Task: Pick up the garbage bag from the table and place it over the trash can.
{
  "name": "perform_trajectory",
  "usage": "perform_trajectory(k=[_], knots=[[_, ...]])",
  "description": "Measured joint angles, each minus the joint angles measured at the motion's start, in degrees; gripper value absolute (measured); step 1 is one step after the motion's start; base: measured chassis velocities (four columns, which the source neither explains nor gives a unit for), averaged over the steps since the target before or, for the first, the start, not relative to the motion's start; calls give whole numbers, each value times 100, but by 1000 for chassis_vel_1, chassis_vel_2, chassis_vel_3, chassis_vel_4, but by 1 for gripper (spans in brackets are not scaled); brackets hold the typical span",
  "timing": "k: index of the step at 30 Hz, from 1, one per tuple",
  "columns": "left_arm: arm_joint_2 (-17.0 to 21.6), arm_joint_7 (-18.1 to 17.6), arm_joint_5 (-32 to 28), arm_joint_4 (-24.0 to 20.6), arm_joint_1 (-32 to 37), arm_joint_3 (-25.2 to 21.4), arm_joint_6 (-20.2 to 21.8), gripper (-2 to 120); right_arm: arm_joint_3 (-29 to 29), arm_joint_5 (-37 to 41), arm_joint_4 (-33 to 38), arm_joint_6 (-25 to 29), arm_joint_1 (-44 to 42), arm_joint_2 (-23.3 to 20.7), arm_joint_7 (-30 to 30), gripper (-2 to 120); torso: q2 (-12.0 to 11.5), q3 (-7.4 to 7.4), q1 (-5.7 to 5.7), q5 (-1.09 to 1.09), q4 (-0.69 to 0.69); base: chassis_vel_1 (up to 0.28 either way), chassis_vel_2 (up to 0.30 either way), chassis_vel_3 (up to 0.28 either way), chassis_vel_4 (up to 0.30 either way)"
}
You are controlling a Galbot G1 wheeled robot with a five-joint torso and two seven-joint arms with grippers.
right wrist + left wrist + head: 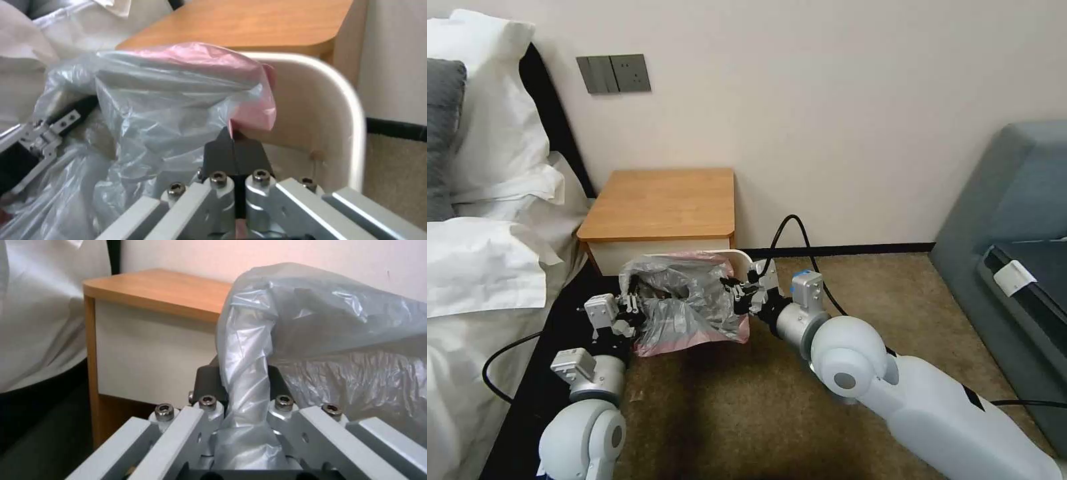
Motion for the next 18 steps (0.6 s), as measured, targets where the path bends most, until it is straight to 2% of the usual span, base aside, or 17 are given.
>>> perform_trajectory(k=[7,18], knots=[[4,-4,-1,17,27,-7,0,7,97,-98,-49,100,3,-27,-23,0,0,0,0,0,0,0,0,0,0],[9,-4,-2,13,106,-6,-19,7,462,-237,-48,214,-54,-308,-121,0,0,0,0,0,0,0,0,0,0]])
